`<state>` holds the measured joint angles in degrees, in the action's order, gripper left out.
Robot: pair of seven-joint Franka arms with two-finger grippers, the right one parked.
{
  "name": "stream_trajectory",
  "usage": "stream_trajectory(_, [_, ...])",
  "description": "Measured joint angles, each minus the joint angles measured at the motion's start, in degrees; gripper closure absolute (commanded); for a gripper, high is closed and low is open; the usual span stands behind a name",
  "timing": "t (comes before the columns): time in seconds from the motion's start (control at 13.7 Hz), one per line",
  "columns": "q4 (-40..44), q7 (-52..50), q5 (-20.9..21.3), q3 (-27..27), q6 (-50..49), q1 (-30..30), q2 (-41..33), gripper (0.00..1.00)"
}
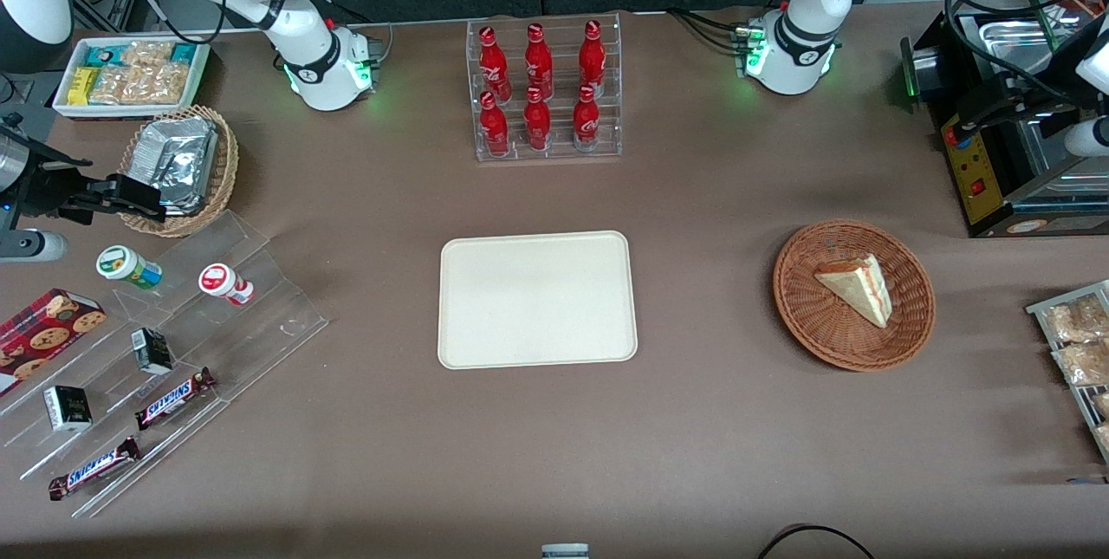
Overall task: Place sandwich from basket to tray
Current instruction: 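Move the left gripper down over the wrapped sandwich in the wicker basket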
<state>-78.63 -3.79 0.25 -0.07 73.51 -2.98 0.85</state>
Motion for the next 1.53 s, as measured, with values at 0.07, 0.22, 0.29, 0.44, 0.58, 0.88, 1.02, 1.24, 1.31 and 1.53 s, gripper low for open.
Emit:
stream_trajectory(0.07, [0.0,0.1,-0.03,-0.01,-0.01,0.0,0.0,0.0])
stream_trajectory(0.22, [0.0,0.24,-0.06,0.0,-0.03,-0.01,0.0,0.0])
stream_trajectory(0.29, [0.0,0.24,-0.01,0.02,-0.03,-0.01,0.01,0.0])
stream_trajectory(0.44, [-0.1,0.12,0.12,0.18,-0.04,-0.01,0.41,0.0])
stream_trajectory(0.58, [-1.2,-1.11,0.21,0.71,0.18,0.01,1.46,0.0])
stream_trajectory(0.88, [-7.51,-10.54,0.22,1.75,6.98,0.03,3.44,0.0])
stream_trajectory(1.02, [-12.95,-16.94,0.22,1.75,13.23,0.03,3.71,0.0])
stream_trajectory(1.24, [-22.42,-25.57,0.22,1.89,24.27,0.04,4.19,0.0])
stream_trajectory(1.31, [-25.49,-27.74,0.26,2.02,27.43,0.05,4.32,0.0])
stream_trajectory(1.53, [-34.54,-31.58,0.32,3.07,37.44,0.66,3.8,0.0])
